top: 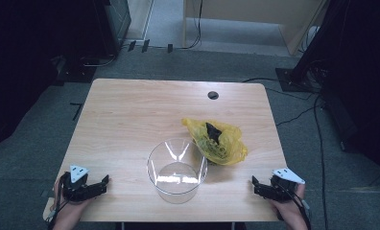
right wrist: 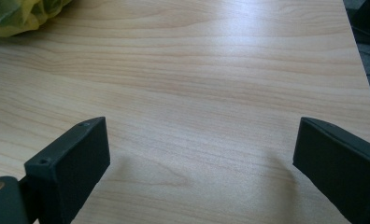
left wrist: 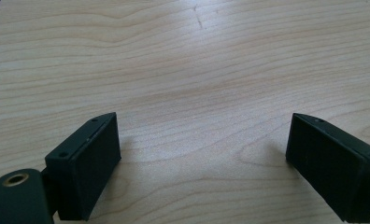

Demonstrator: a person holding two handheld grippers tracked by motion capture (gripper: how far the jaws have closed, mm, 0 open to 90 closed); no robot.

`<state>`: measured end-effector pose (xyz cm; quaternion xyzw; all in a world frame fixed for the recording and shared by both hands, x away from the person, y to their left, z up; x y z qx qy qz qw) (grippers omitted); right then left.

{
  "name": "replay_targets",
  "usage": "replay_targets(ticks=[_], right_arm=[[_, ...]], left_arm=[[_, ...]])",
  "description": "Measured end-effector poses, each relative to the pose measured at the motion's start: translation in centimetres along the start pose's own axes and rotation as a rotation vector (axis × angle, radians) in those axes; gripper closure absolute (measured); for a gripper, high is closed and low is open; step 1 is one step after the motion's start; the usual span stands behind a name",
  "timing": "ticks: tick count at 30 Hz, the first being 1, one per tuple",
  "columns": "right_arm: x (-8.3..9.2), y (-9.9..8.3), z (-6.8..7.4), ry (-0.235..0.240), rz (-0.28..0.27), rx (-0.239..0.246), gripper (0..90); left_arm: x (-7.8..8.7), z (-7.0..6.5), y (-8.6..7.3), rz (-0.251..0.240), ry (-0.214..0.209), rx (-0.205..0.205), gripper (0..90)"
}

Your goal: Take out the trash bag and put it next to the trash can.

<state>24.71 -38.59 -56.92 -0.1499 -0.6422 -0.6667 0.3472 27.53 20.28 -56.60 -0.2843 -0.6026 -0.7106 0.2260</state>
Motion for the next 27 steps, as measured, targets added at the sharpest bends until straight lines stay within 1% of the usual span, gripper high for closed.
replay_targets(ticks=[3, 5, 7, 8, 11, 27], right_arm=[[-0.1, -0.1, -0.33, -0.006, 0.011, -0.029, 4.0], [-0.21, -0.24, -0.53, -0.014, 0.031, -0.046, 4.2], [-0.29, -0.25, -0.52, -0.028, 0.039, -0.038, 4.2], [-0.34, -0.26, -0.47, -0.034, 0.044, -0.025, 4.6], [-0.39, -0.24, -0.33, -0.026, 0.044, -0.026, 4.6], [-0.41, -0.22, -0.31, -0.026, 0.044, -0.028, 4.5]], left_arm=[[0.01, 0.0, 0.0, 0.001, 0.0, 0.0, 9.8], [0.0, 0.0, 0.0, 0.0, 0.0, -0.001, 9.8], [0.0, 0.0, -0.01, 0.0, 0.0, 0.0, 9.8], [0.0, 0.0, 0.0, 0.0, 0.0, 0.0, 9.7], [0.01, 0.0, -0.01, 0.0, 0.0, -0.001, 9.7], [0.0, 0.0, -0.01, 0.0, 0.001, -0.001, 9.7]])
Point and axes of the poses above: each handheld gripper's, and its own axes: x roughly backward along the jaws, y roughly out of its top, z roughly to its left, the point moved 7 cm from there along -x, roughly forward along the jaws, and after that the axes turned 9 degrees about y, right-handed, at the moved point
